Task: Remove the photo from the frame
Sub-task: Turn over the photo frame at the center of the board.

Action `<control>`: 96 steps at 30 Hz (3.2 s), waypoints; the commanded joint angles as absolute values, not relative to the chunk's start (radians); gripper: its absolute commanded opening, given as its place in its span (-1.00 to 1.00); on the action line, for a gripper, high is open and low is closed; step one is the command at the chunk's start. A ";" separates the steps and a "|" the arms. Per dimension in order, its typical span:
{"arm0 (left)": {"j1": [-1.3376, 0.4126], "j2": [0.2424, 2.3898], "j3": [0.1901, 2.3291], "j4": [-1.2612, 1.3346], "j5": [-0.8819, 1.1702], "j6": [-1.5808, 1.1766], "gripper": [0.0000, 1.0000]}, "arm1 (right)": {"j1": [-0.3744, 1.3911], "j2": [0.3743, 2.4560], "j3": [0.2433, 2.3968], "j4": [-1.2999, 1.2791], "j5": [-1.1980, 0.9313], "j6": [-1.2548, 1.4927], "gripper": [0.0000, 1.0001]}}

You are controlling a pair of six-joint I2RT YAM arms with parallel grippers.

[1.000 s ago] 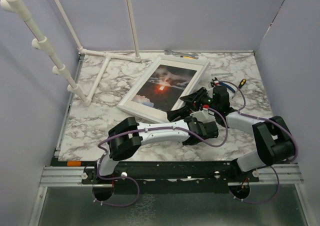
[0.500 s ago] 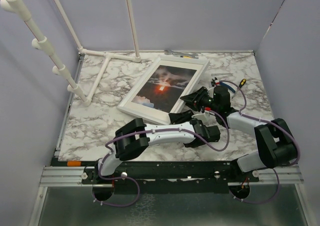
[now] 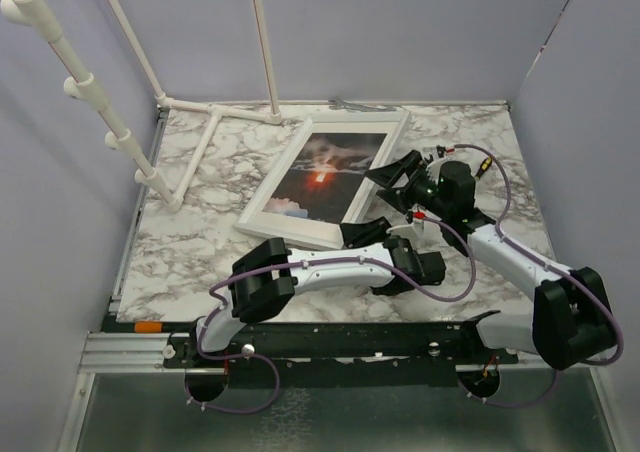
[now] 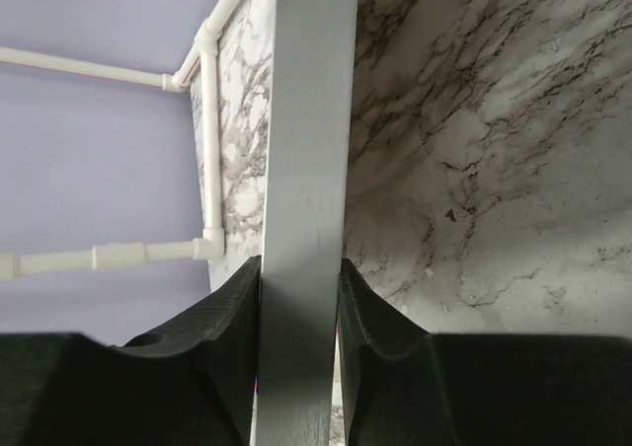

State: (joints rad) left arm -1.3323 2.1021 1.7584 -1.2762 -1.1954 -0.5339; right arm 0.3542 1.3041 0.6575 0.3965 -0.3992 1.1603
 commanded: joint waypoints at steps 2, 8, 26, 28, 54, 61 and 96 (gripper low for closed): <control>-1.333 2.059 1.822 -1.337 -1.263 -0.540 -1.00 | 0.351 1.159 0.748 0.161 -0.181 1.013 0.91; -1.335 2.021 1.874 -1.333 -1.221 -0.508 -1.00 | 0.339 1.077 0.808 0.007 -0.013 0.933 0.93; -1.334 1.951 2.030 -1.364 -1.120 -0.498 -1.00 | 0.127 1.052 0.801 -0.107 0.007 0.902 0.92; -1.335 1.944 2.066 -1.362 -1.107 -0.489 -1.00 | 0.119 1.039 0.793 -0.112 0.006 0.900 0.91; -1.039 1.470 1.890 -0.766 -0.570 -0.409 -1.00 | 0.117 1.085 0.689 -0.023 -0.211 0.776 0.69; -0.879 1.323 1.599 -0.636 -0.363 -0.492 -1.00 | 0.117 1.156 0.658 0.027 -0.276 0.773 0.67; -0.443 1.024 0.789 -0.106 0.333 -0.822 -1.00 | 0.117 1.284 0.471 0.132 -0.347 0.719 0.35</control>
State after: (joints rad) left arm -0.4545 1.0515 0.8726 -0.2424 0.2218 -0.8093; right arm 0.1204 1.2976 0.5049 0.0986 -0.3542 0.7280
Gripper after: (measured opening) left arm 0.318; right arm 0.678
